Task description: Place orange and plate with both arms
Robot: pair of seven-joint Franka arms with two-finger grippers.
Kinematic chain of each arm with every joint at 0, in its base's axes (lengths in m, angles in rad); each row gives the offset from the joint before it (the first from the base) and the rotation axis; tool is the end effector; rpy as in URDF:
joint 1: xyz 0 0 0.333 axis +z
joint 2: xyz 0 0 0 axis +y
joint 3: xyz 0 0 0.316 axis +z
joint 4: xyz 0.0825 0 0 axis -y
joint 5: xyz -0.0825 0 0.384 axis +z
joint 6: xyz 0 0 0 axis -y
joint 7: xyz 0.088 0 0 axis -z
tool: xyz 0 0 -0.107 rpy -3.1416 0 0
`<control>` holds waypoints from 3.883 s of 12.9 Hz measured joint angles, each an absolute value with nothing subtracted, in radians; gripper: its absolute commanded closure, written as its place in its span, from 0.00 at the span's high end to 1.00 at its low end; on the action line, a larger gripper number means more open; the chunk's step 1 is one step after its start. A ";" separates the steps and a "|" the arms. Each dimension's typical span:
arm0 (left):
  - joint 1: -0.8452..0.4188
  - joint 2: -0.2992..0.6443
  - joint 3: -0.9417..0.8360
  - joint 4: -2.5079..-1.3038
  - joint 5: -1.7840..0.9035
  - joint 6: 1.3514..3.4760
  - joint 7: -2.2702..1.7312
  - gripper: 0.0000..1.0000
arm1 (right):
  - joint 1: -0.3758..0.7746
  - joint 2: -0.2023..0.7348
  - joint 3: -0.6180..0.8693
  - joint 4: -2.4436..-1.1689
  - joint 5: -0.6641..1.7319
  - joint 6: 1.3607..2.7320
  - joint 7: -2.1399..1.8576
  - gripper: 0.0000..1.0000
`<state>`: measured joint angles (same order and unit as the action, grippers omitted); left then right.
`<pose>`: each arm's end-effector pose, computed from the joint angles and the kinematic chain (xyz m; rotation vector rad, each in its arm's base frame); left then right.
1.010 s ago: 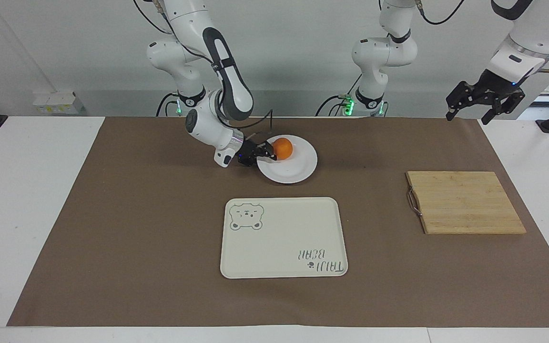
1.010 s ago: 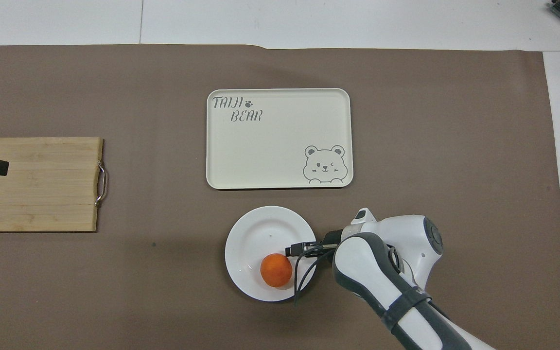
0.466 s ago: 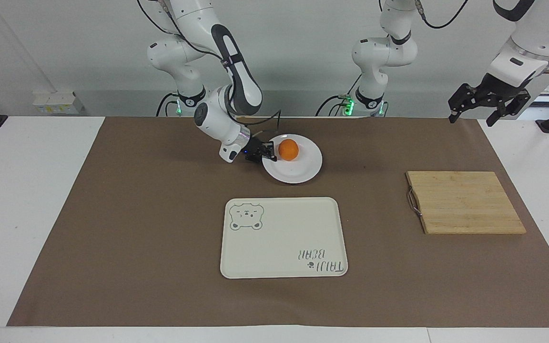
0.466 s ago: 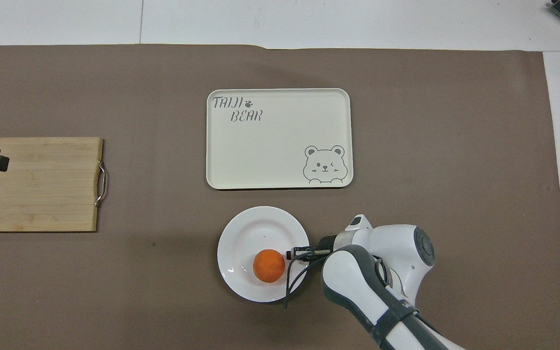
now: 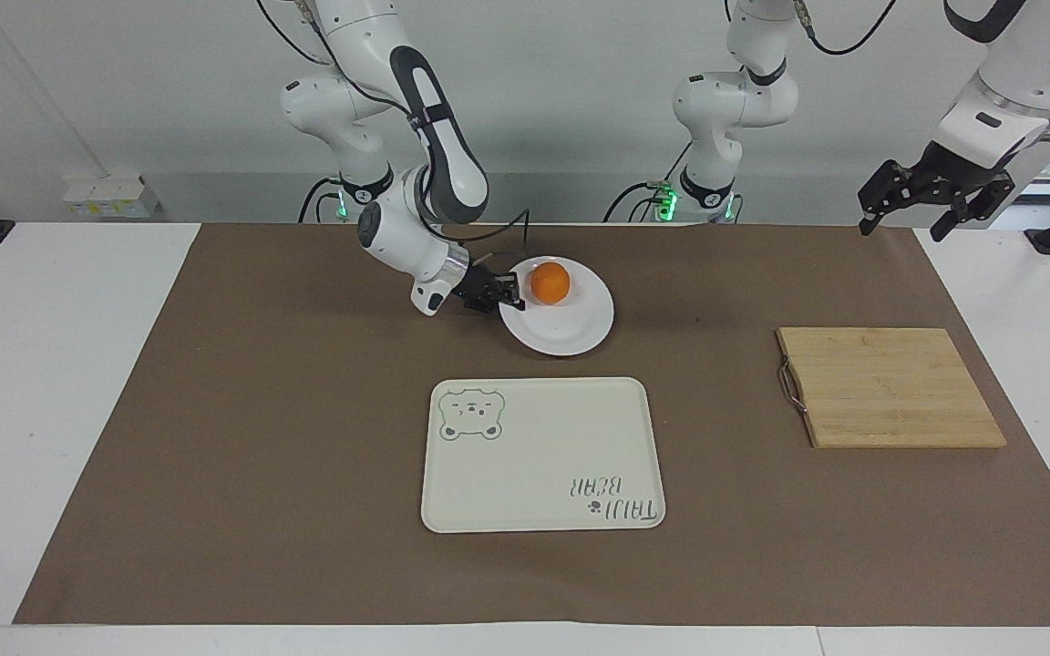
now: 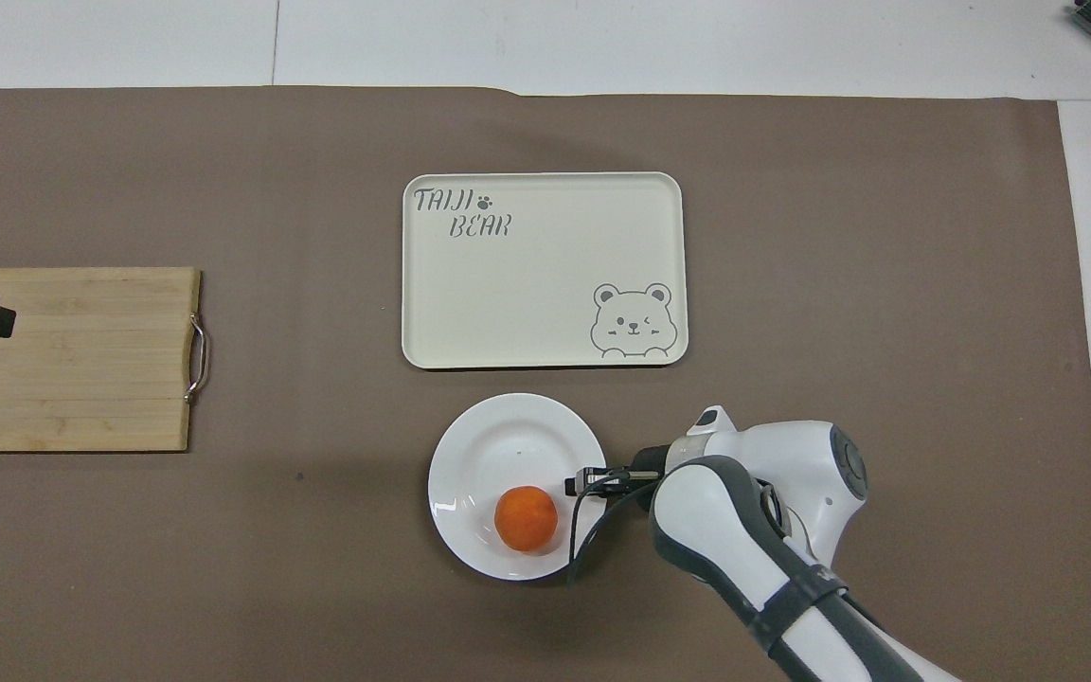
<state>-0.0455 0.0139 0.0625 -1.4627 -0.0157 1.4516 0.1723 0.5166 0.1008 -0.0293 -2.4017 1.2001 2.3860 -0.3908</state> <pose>0.5467 0.0072 0.6569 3.1147 -0.2450 -0.0367 0.4280 0.2365 0.2671 -2.3996 0.1066 0.1671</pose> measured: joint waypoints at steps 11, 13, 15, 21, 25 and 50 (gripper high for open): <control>-0.045 0.013 0.062 -1.463 0.013 1.450 0.172 1.00 | 0.354 0.175 -0.042 -2.151 1.196 2.289 -0.363 0.00; -0.045 0.013 0.062 -1.463 0.013 1.450 0.172 1.00 | 0.336 0.252 -0.044 -2.056 1.188 2.290 -0.349 0.00; -0.045 0.013 0.062 -1.463 0.013 1.450 0.172 1.00 | 0.322 0.351 -0.046 -1.940 1.171 2.290 -0.316 0.00; -0.045 0.013 0.062 -1.463 0.013 1.450 0.172 1.00 | 0.310 0.576 -0.046 -1.729 1.115 2.328 -0.259 0.06; -0.045 0.012 0.062 -1.463 0.013 1.450 0.172 1.00 | 0.313 0.589 -0.044 -1.705 1.112 2.340 -0.259 1.00; -0.045 0.012 0.062 -1.463 0.013 1.450 0.172 1.00 | 0.029 0.022 -0.073 -1.683 -0.025 1.753 -0.058 1.00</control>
